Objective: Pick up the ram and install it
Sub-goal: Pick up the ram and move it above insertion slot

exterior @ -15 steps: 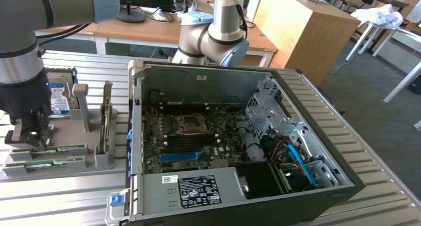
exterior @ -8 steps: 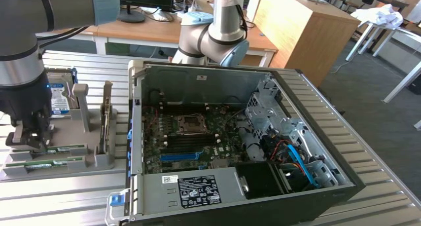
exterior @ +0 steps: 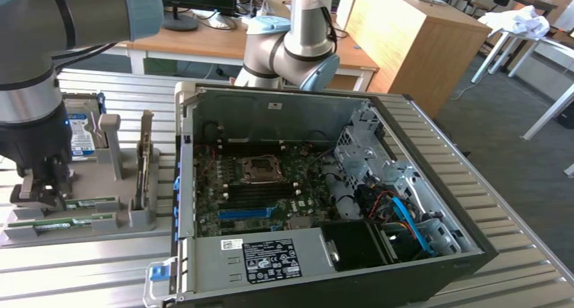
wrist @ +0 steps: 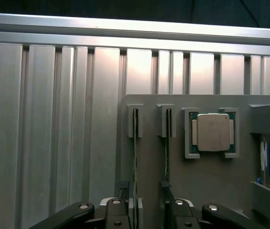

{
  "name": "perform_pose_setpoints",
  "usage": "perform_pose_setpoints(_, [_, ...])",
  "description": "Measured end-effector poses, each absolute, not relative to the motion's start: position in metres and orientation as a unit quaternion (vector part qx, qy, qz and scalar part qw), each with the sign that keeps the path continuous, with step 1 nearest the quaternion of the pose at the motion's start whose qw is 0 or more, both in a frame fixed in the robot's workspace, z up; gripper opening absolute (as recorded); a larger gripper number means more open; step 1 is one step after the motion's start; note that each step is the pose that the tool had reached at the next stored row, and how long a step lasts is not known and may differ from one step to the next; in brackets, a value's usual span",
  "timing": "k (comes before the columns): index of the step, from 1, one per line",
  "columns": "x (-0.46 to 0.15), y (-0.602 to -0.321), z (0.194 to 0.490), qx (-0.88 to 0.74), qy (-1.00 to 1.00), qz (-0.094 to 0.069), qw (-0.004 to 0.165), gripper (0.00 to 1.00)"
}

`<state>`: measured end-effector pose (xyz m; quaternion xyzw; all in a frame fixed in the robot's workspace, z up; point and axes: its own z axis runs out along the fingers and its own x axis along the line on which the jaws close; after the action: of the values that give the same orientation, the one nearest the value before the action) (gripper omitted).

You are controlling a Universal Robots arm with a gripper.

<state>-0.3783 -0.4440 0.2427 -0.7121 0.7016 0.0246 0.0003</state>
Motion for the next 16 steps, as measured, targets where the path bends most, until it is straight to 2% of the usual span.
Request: perform_pose_setpoints(16, [-0.379, -0.445, 0.225, -0.712, 0.702, 0.025, 0.000, 0.37])
